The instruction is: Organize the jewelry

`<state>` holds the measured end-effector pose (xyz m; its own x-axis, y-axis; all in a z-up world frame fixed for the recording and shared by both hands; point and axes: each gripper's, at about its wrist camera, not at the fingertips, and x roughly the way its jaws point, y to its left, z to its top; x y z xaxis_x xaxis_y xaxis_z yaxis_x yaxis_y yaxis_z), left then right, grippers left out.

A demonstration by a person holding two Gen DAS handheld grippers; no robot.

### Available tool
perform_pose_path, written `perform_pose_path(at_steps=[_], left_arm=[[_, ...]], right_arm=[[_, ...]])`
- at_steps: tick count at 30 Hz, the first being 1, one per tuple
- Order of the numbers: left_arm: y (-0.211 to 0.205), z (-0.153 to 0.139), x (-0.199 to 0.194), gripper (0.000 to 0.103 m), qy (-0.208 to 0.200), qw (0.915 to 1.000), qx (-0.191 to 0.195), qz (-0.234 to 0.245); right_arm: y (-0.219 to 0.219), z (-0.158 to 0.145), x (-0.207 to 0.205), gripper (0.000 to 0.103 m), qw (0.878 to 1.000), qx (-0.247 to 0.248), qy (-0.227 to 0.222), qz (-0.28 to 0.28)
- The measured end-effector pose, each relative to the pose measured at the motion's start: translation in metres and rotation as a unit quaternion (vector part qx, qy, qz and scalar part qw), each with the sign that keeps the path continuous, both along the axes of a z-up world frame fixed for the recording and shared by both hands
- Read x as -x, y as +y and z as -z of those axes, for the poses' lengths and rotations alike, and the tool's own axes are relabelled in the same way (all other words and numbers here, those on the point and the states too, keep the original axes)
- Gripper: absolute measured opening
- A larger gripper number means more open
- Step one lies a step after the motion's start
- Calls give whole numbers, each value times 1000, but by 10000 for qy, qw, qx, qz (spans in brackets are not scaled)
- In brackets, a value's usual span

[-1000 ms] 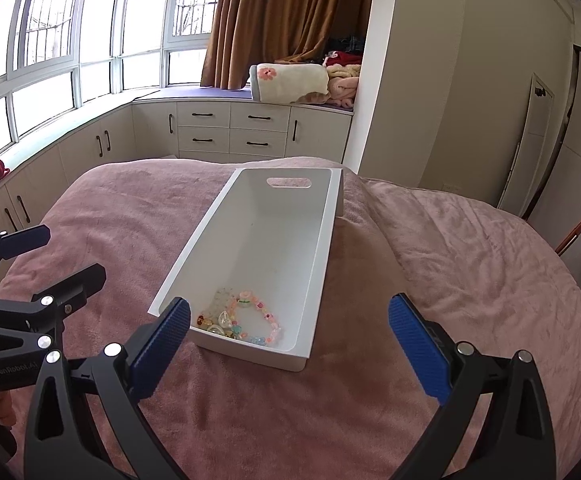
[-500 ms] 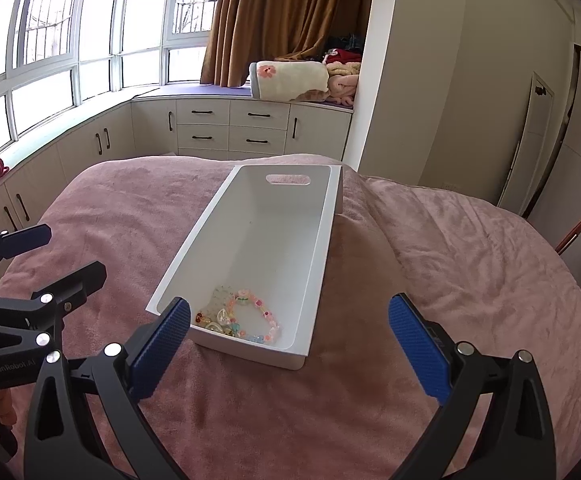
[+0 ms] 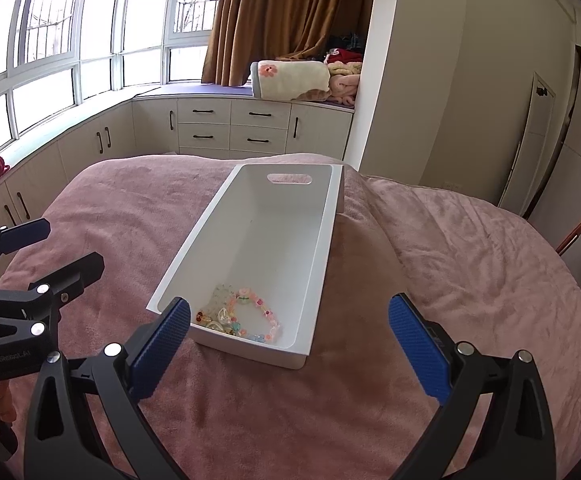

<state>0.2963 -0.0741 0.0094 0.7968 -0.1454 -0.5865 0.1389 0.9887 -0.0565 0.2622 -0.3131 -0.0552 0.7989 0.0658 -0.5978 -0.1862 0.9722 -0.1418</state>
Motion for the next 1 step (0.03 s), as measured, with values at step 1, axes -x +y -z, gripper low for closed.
perform_pose_path(at_steps=[1], left_arm=[[-1, 0, 0, 94, -7, 10000, -20, 22]], right_arm=[[1, 0, 0, 98, 10000, 14, -3, 1]])
